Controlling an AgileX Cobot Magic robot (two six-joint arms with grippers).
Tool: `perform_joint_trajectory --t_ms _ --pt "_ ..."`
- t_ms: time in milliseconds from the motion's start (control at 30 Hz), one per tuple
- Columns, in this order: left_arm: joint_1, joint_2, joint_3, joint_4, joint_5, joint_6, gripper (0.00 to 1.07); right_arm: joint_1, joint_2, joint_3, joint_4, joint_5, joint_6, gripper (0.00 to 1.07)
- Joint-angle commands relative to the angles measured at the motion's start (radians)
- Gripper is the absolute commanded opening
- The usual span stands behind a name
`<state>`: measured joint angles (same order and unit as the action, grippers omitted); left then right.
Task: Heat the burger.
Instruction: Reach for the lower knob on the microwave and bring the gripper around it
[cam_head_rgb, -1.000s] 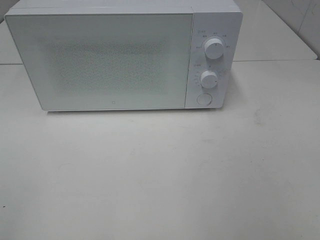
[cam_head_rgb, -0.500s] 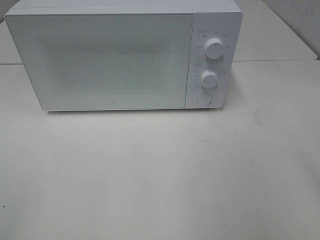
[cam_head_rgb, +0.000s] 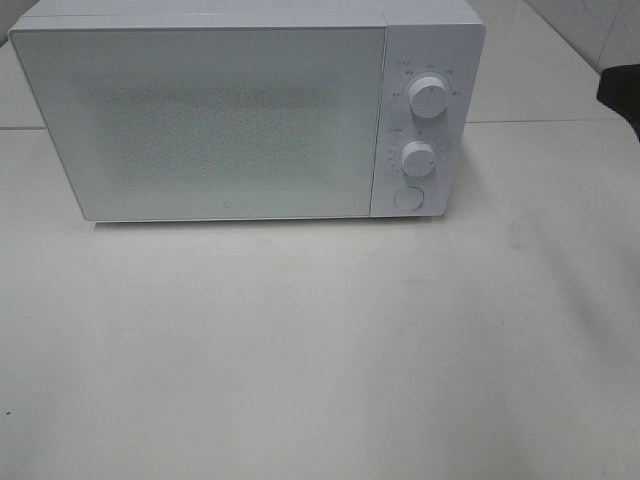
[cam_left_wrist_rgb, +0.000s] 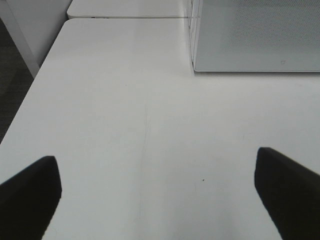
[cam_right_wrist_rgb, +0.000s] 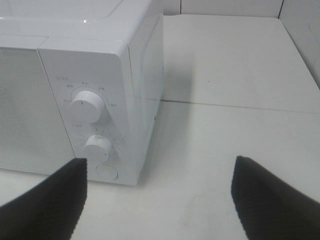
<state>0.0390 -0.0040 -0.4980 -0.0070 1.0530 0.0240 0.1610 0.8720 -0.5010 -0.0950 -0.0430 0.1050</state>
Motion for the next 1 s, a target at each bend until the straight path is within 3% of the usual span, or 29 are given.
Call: perform_joint_trajectory --t_ms 33,267,367,433,500,533,600,767,1000 --pt "0.001 -0.027 -0.002 -0.001 -0.014 -0.006 1.04 -0.008 0.09 0.001 0.002 -0.152 0.011 0.76" --pt "0.001 -0.027 -0.002 -0.001 -0.014 -0.006 1.04 -0.004 0.202 0.028 0.018 -0.335 0.004 0.76" --pt "0.001 -0.027 -0.002 -0.001 -0.014 -0.006 1.04 -0.004 0.247 0.072 0.085 -0.443 -0.029 0.76" --pt "0.001 -0.027 -0.002 -0.001 -0.014 -0.006 1.04 0.048 0.297 0.14 0.229 -0.619 -0.146 0.76" --pt "0.001 -0.027 -0.002 -0.001 -0.014 -0.006 1.04 0.066 0.309 0.153 0.27 -0.653 -0.176 0.76" --pt "0.001 -0.027 -0.002 -0.001 -0.014 -0.006 1.04 0.116 0.34 0.181 0.359 -0.726 -0.237 0.76" --pt "0.001 -0.027 -0.002 -0.001 -0.014 -0.006 1.04 0.144 0.353 0.189 0.399 -0.764 -0.267 0.76" --pt "0.001 -0.027 -0.002 -0.001 -0.014 -0.006 1.04 0.292 0.46 0.211 0.646 -0.941 -0.404 0.76" --pt "0.001 -0.027 -0.002 -0.001 -0.014 -0.006 1.04 0.428 0.579 0.211 0.763 -1.124 -0.415 0.76"
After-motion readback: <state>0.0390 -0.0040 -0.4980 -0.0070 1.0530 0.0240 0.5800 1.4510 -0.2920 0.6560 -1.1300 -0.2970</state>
